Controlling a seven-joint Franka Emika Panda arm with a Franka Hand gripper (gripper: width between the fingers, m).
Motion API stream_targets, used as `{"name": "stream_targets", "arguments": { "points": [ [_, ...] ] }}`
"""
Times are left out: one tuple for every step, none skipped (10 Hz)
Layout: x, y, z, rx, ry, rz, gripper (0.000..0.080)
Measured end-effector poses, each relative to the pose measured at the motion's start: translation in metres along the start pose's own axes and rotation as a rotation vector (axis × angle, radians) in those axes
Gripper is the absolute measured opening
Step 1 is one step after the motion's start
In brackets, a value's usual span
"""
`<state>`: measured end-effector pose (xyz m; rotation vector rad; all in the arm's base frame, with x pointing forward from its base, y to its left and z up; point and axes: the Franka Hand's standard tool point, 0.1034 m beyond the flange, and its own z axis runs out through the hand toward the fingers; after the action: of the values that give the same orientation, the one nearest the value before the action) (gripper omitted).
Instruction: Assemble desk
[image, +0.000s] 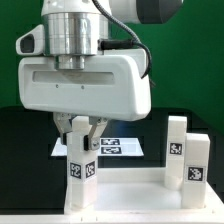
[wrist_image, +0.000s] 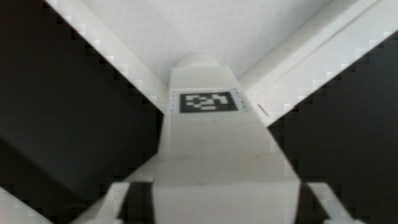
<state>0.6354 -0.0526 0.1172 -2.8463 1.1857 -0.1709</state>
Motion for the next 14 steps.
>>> {"name": "stream_targets", "arguments": {
  "points": [
    [0.000,0.001,0.000,-0.001,0.000,0.065,0.0284],
    [0.001,0.001,0.000,-0.001,0.000,0.099,0.0284],
    [0.001,0.003,-0.001,0.003,-0.017,0.321,0.0284],
    [0.002,0.006,0.000,0.017,-0.033,0.515,0.0284],
    [0.002,0.009,0.001,0.027,-0.066,0.775,0.0284],
    [0.002,0.010,0.001,0.029,-0.068,0.799,0.0284],
    [0.002,0.010,0.001,0.029,-0.067,0.767,0.0284],
    [0.001,0.009,0.001,0.018,-0.057,0.692,0.0285],
    [-0.004,0.005,0.003,-0.006,-0.037,0.533,0.0452],
    [-0.005,0.001,0.002,-0.005,-0.039,0.298,0.0452],
    [-0.008,-0.002,0.001,-0.006,-0.049,0.116,0.0598],
    [-0.014,-0.004,0.001,-0.016,-0.079,-0.015,0.0633],
    [-0.012,-0.003,0.000,-0.012,-0.073,-0.073,0.0633],
    [-0.012,-0.003,0.000,-0.010,-0.073,-0.141,0.0647]
  ]
}}
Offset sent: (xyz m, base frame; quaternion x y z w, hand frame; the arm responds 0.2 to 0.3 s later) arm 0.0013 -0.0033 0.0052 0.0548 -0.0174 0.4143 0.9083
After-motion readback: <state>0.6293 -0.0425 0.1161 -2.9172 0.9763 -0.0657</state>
